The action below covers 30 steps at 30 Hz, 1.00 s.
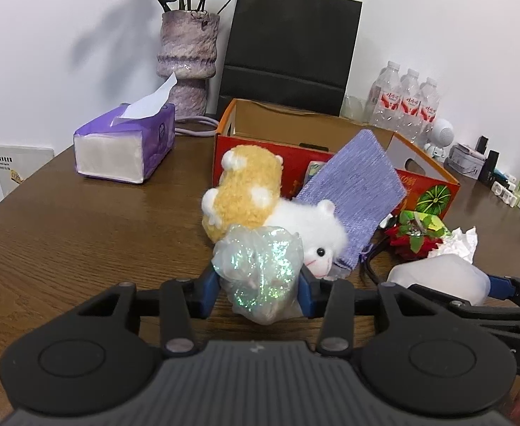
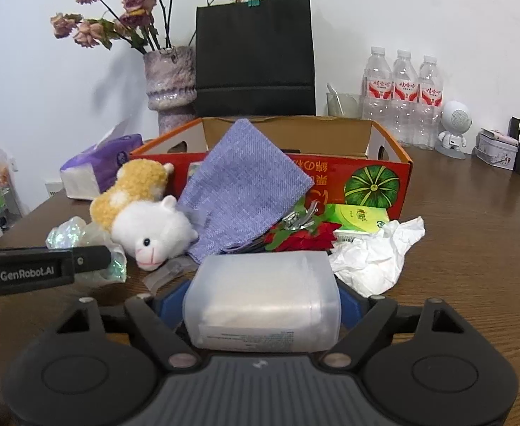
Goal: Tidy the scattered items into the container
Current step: 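Grasp the sparkly plastic bag with the left tool while the right tool grasps the clear container, then lower both held items into the cardboard box and open both tools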
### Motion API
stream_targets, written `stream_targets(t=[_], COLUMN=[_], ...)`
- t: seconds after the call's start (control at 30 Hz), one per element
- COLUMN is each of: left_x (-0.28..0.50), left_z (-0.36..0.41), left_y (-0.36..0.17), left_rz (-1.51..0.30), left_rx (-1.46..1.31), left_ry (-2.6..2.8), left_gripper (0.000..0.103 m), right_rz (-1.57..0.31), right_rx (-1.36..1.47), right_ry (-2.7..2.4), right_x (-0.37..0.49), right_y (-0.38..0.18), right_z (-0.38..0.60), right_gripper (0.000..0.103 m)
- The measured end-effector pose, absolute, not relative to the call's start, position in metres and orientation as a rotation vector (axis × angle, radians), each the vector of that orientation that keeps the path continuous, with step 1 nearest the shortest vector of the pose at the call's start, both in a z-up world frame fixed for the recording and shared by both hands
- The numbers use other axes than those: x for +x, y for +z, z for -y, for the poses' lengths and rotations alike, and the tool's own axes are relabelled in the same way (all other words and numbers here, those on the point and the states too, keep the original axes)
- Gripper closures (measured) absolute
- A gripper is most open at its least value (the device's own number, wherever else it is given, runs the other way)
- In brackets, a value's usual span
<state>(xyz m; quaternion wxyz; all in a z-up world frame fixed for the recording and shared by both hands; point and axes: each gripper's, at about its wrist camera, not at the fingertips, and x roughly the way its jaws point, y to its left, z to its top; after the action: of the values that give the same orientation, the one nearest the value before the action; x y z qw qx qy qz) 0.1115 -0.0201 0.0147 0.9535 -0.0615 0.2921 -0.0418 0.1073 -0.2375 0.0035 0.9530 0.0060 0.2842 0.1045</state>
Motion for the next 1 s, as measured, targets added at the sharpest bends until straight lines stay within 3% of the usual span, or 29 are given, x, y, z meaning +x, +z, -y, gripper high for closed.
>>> stream_targets(t=[1.0], left_x=[0.094], left_z=[0.042], left_y=[0.069], left_rz=[-0.432], left_rx=[-0.144], left_ry=[-0.183], left_gripper=[0.059], right_rz=[-0.379], right_rx=[0.051], right_ry=[0.227], right_x=[0.082], right_y=[0.059], right_z=[0.273], right_gripper=[0.021])
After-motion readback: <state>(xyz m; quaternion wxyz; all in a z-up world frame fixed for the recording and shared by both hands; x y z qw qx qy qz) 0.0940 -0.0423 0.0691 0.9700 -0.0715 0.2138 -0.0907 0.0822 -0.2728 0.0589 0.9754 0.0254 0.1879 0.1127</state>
